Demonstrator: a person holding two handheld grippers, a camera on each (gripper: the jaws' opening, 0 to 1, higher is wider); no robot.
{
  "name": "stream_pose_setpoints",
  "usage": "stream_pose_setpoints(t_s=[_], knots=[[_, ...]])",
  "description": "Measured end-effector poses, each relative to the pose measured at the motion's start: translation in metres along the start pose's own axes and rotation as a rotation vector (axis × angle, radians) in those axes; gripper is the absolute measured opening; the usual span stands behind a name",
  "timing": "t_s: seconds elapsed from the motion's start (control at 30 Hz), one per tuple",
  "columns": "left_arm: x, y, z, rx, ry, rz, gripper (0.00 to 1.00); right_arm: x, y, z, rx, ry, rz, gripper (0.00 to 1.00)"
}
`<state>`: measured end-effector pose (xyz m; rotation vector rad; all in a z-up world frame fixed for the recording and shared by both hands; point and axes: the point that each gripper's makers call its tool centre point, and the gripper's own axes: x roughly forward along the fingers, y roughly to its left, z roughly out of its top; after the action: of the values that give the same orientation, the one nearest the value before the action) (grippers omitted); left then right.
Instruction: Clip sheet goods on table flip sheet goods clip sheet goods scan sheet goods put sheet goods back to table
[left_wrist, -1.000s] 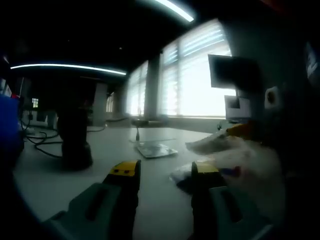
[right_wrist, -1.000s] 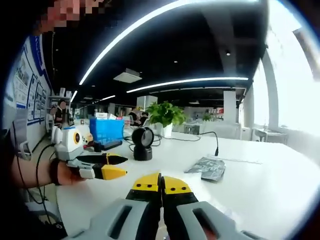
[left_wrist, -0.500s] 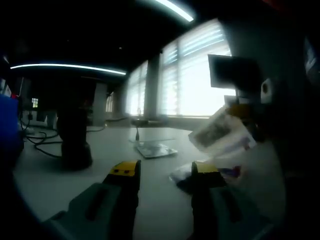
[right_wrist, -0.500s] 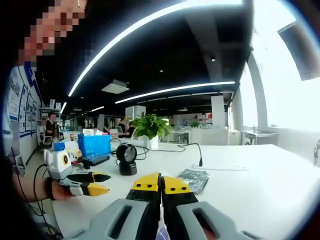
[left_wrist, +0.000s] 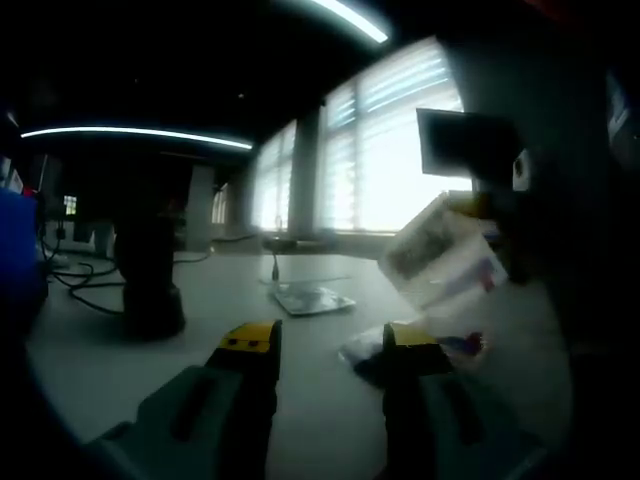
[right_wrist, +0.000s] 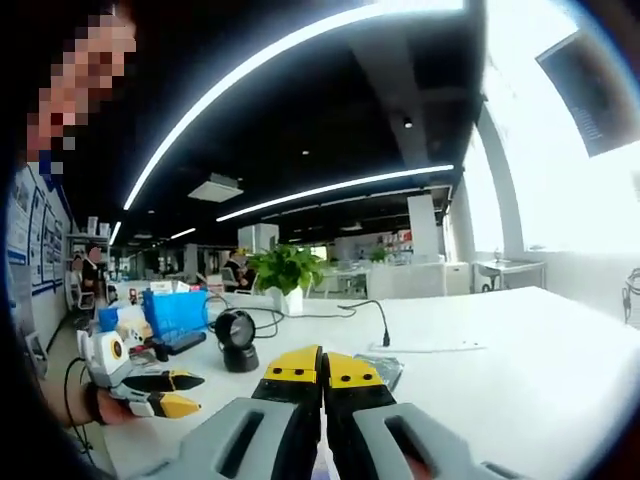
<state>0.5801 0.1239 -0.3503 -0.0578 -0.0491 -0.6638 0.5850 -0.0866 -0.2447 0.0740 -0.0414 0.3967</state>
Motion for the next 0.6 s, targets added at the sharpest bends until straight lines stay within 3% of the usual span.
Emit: stream_pose_setpoints(t_s=[0.43, 0.6], knots=[[0.000, 0.000, -0.001, -0.004, 0.002, -0.001, 0.33, 0.019, -0.023, 0.017, 0.034, -0.068, -0.053, 0.00], [0.000, 0.001, -0.001, -0.004, 0.004, -0.001, 0.33, 0.019, -0.039, 0.021, 0.062, -0.109, -0.113, 0.00]])
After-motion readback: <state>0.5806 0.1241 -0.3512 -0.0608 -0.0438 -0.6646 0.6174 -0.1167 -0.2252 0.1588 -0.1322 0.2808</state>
